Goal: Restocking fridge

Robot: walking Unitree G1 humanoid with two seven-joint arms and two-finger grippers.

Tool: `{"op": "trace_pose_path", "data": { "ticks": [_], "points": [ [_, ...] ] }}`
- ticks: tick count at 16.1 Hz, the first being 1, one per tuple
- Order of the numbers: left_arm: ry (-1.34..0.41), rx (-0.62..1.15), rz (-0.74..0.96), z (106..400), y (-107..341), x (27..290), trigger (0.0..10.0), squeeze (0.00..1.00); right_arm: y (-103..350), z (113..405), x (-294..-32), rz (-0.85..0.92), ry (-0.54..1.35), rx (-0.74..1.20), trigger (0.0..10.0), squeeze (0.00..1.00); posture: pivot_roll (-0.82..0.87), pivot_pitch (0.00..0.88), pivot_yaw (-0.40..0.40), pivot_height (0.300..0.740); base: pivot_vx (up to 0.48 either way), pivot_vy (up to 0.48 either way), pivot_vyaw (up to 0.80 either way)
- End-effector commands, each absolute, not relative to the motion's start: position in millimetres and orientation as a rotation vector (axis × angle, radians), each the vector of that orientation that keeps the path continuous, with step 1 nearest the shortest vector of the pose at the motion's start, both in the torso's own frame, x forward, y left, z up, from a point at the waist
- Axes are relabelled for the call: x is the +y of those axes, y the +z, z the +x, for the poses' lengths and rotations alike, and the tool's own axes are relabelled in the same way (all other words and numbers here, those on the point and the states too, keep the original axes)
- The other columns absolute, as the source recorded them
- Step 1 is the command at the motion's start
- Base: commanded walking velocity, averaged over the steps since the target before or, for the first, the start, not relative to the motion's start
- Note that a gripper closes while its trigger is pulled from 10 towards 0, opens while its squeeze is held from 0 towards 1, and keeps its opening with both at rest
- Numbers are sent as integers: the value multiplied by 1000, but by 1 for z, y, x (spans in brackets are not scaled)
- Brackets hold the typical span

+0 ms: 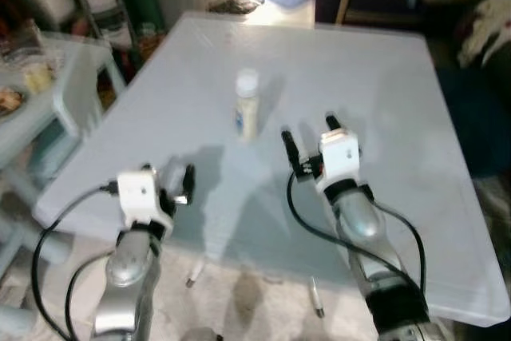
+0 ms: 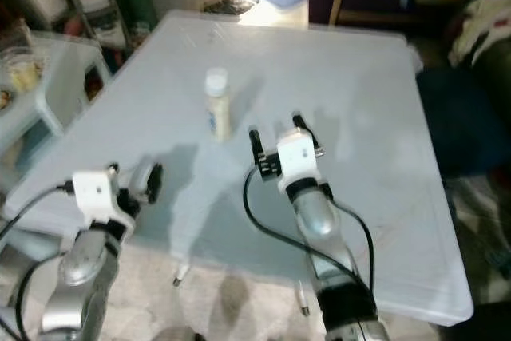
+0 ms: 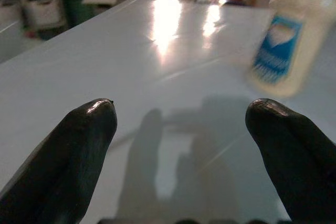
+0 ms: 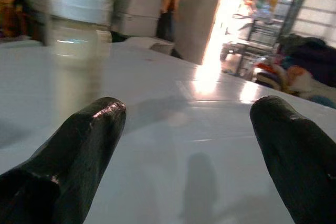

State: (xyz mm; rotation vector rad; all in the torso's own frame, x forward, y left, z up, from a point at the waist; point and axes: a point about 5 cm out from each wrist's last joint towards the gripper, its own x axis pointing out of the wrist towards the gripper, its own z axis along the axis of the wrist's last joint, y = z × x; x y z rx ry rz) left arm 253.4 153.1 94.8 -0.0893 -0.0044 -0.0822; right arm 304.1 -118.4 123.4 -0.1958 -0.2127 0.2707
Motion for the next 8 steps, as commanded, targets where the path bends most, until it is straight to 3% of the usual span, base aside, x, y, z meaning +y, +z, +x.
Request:
{"op": "trace_pose_path", "data": {
  "ticks": [1, 8],
  "points": [
    [-102, -24, -92, 253, 98, 148, 10000, 0, 125, 305, -127, -209, 247, -215, 10000, 0, -13, 55, 14, 740, 0, 0, 0],
    [-112, -15, -95, 251, 96, 148, 10000, 0, 120, 301, -125, -208, 261, -203, 10000, 0, -12, 57, 13, 740, 0, 0, 0]
  ]
}}
